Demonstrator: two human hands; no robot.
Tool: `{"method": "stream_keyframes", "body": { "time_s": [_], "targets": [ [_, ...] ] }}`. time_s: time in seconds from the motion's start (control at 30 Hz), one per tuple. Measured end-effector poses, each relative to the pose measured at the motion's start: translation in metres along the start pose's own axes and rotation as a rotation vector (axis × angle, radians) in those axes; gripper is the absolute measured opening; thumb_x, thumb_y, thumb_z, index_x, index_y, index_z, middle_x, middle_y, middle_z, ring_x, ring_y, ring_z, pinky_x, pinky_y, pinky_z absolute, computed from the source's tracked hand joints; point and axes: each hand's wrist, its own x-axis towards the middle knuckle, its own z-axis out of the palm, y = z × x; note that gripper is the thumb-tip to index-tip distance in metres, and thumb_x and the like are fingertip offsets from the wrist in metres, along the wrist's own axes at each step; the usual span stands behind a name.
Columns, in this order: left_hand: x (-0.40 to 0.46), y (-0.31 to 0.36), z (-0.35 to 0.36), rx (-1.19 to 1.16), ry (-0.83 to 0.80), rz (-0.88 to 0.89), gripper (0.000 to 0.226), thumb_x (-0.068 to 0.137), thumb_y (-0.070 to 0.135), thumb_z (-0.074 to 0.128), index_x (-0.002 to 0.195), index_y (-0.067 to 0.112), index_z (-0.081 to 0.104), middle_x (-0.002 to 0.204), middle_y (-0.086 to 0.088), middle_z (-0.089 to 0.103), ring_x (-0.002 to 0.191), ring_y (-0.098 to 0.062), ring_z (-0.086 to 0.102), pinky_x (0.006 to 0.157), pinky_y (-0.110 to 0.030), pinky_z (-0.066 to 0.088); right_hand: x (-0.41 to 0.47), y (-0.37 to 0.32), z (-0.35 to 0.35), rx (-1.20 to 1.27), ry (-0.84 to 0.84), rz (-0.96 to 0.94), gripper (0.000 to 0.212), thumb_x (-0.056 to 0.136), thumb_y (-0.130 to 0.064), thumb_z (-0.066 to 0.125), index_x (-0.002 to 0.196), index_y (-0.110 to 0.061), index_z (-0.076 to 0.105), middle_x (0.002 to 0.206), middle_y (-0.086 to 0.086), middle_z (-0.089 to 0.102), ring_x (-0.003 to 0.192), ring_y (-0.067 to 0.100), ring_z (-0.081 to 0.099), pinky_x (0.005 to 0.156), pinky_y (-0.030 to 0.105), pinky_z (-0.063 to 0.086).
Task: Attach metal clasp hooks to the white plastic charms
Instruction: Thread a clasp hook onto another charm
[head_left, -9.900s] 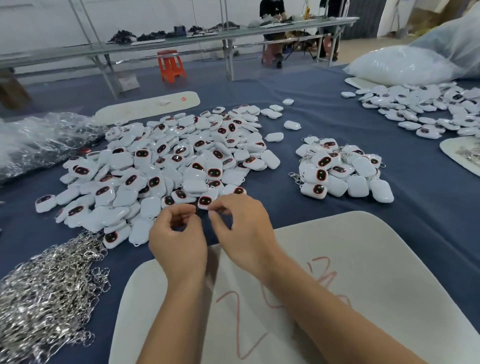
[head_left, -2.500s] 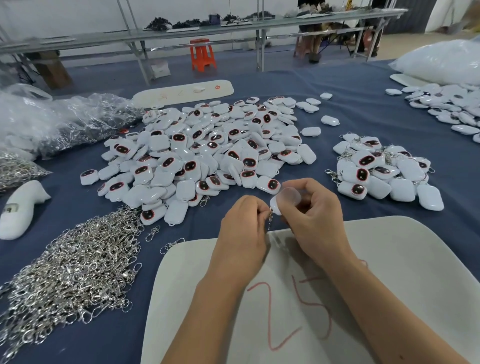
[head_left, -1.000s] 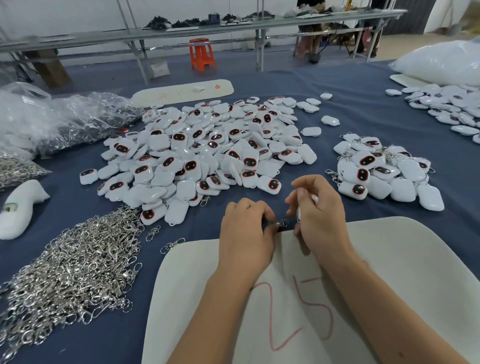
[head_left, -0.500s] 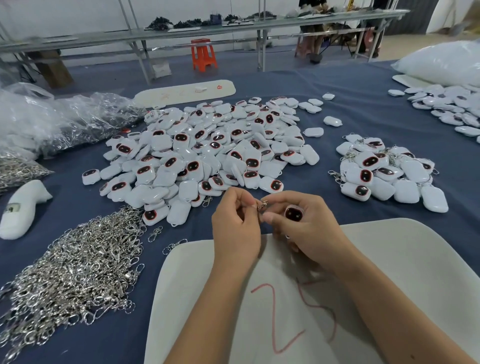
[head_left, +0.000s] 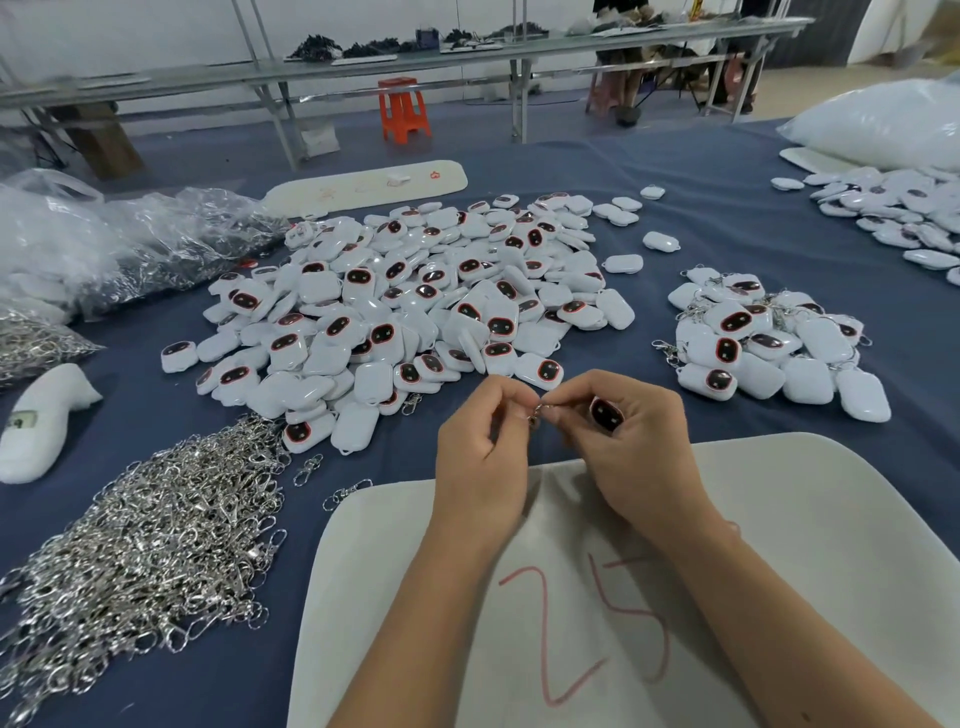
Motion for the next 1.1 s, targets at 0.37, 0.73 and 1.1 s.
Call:
{"method": "stream_keyframes", "body": {
  "time_s": [0.37,0.73,1.1],
  "targets": [
    [0.0036,-0.0044,-0.0064,0.253,0.046,0.243,0.009,0.091,0.015,0.064,0.085,0.022,0.067,0.083,0.012,0.066,0.083,-0.012,0.063,0.070,-0.020,0.047,0.0000,0.0003,0.0002,-0.081,0.006,-0.049,0.013,0.088,-0.004,0.081,0.091,-0.017,0.081,0.079,-0.011,0.076,0.072,0.010,0.069,0.071,0.022,0.054],
    [0.0015,-0.0041,-0.0001,0.245,0.066,0.245,0.008,0.090,0.015,0.064,0.088,0.022,0.068,0.088,0.011,0.066,0.087,-0.012,0.063,0.066,-0.019,0.047,0.0010,-0.0006,-0.0008,0.008,-0.007,-0.007,0.021,0.094,-0.002,0.072,0.085,-0.020,0.072,0.069,-0.007,0.067,0.060,0.008,0.062,0.062,0.019,0.050],
    [0.0014,-0.0024,-0.0019,0.238,0.139,0.209,0.020,0.082,0.011,0.076,0.078,0.027,0.066,0.080,0.011,0.063,0.079,-0.012,0.062,0.061,-0.012,0.043,0.0002,-0.0010,0.0021,-0.280,-0.011,-0.335,0.014,0.095,0.007,0.066,0.091,-0.007,0.069,0.088,-0.004,0.062,0.072,0.013,0.057,0.065,0.031,0.048]
  ]
}}
